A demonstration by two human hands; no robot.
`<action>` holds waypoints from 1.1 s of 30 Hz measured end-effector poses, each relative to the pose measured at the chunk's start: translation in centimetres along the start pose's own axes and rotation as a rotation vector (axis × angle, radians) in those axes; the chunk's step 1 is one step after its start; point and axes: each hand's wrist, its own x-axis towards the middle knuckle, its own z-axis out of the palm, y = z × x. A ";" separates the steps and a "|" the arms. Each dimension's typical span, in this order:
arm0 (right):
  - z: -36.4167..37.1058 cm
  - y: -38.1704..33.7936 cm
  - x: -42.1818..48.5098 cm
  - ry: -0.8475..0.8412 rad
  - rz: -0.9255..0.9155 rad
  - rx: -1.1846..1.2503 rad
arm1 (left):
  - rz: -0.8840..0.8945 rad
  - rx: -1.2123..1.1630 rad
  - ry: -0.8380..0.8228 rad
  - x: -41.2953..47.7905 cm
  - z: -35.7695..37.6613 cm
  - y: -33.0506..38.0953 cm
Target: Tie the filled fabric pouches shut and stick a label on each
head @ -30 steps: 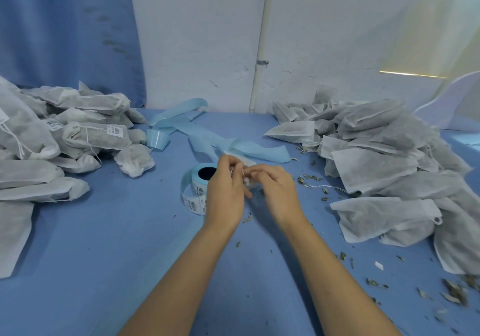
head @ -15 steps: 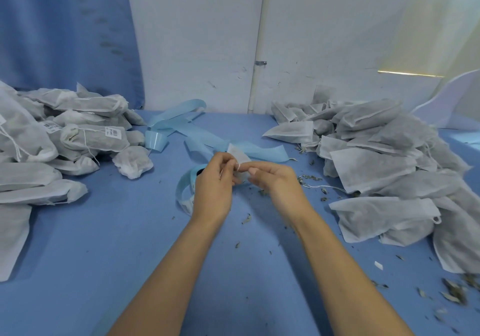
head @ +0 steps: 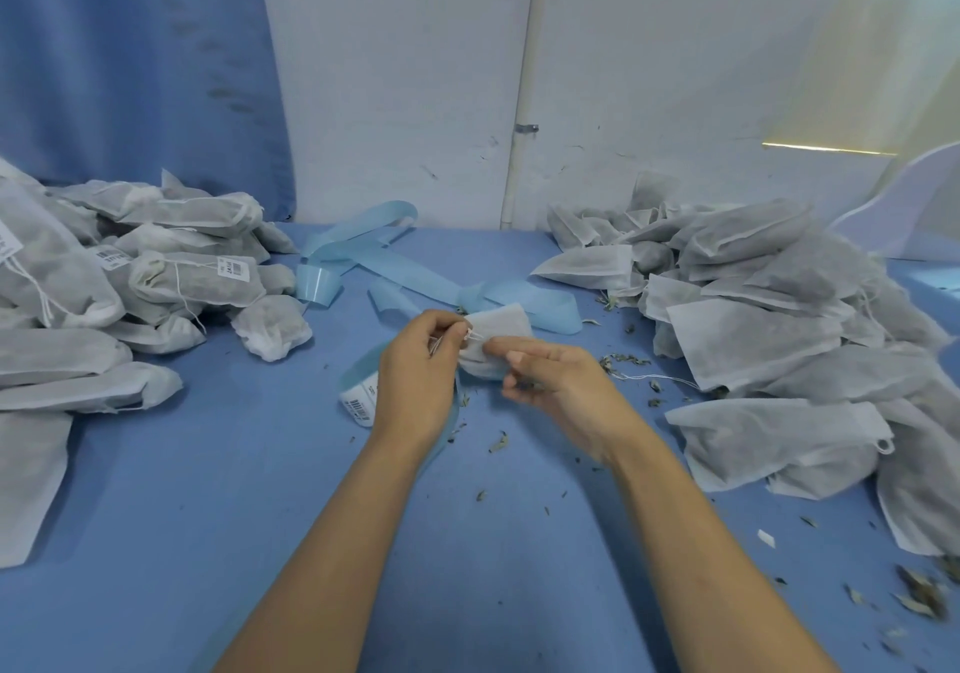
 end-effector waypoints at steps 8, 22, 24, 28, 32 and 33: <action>1.8 1.1 0.5 0.240 -0.013 0.263 | -0.021 -0.020 0.015 0.0 0.0 0.1; 1.7 0.8 0.6 0.409 -0.164 0.180 | 0.362 0.632 -0.061 -0.2 0.1 -0.3; 1.6 0.8 0.5 0.366 -0.146 0.229 | 0.381 0.664 -0.005 0.2 0.0 -0.4; 1.2 1.3 0.3 0.232 -0.019 0.440 | 0.285 0.364 0.172 0.8 0.2 1.6; 0.8 2.1 0.2 0.240 0.040 0.425 | 0.215 0.030 0.717 2.7 -3.0 4.0; 0.8 2.2 0.2 0.249 0.038 0.411 | 0.207 0.035 0.823 3.2 -4.2 4.1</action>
